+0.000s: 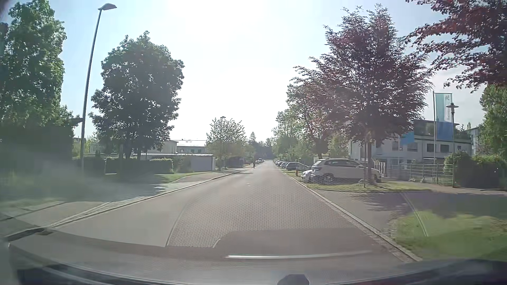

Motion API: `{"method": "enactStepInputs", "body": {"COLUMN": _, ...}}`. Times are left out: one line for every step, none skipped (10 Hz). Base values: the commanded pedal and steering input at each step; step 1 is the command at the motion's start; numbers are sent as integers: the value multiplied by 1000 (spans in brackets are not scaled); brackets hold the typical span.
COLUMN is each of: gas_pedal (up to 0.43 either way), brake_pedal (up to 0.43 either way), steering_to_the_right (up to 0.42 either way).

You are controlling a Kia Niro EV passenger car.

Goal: Follow the waypoints while adhering to traffic rules and regulations

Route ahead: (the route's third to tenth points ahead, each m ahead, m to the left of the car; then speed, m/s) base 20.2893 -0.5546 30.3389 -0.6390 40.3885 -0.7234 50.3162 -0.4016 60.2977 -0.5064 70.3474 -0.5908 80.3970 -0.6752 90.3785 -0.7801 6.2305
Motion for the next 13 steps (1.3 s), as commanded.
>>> {"method": "enactStepInputs", "body": {"gas_pedal": 0, "brake_pedal": 0, "steering_to_the_right": -3}}
{"method": "enactStepInputs", "body": {"gas_pedal": 0, "brake_pedal": 0, "steering_to_the_right": -3}}
{"method": "enactStepInputs", "body": {"gas_pedal": 0, "brake_pedal": 0, "steering_to_the_right": -3}}
{"method": "enactStepInputs", "body": {"gas_pedal": 20, "brake_pedal": 0, "steering_to_the_right": -3}}
{"method": "enactStepInputs", "body": {"gas_pedal": 59, "brake_pedal": 0, "steering_to_the_right": -3}}
{"method": "enactStepInputs", "body": {"gas_pedal": 79, "brake_pedal": 0, "steering_to_the_right": -3}}
{"method": "enactStepInputs", "body": {"gas_pedal": 79, "brake_pedal": 0, "steering_to_the_right": -3}}
{"method": "enactStepInputs", "body": {"gas_pedal": 79, "brake_pedal": 0, "steering_to_the_right": -5}}
{"method": "enactStepInputs", "body": {"gas_pedal": 79, "brake_pedal": 0, "steering_to_the_right": -8}}
{"method": "enactStepInputs", "body": {"gas_pedal": 79, "brake_pedal": 0, "steering_to_the_right": -9}}
{"method": "enactStepInputs", "body": {"gas_pedal": 79, "brake_pedal": 0, "steering_to_the_right": -9}}
{"method": "enactStepInputs", "body": {"gas_pedal": 79, "brake_pedal": 0, "steering_to_the_right": -9}}
{"method": "enactStepInputs", "body": {"gas_pedal": 79, "brake_pedal": 0, "steering_to_the_right": -9}}
